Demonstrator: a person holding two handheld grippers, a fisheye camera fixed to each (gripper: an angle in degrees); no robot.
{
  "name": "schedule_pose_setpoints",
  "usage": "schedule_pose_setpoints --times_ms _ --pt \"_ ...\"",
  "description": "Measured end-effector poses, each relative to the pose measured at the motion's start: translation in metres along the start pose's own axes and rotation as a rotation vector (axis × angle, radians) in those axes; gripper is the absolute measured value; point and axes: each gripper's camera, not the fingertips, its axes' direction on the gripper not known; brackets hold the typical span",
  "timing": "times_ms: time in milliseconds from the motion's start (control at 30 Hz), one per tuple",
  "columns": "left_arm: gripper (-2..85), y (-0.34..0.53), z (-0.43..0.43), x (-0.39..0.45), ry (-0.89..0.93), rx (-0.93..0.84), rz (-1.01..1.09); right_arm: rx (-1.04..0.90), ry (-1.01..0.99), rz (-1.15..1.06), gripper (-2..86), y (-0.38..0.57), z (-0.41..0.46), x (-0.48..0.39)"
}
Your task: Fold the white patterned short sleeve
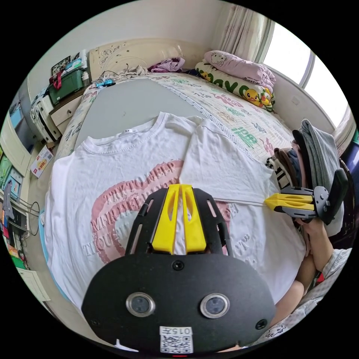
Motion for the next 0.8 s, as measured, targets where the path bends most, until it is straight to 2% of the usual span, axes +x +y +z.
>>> schedule_pose_setpoints --times_ms 433,800 --pt "-0.4 -0.023 -0.021 0.044 0.011 -0.002 -0.004 0.022 0.088 -0.028 -1.0 0.061 0.066 -0.042" --pt "-0.1 -0.042 -0.057 0.092 -0.078 -0.007 0.034 0.028 0.011 0.049 -0.8 0.115 0.118 -0.059"
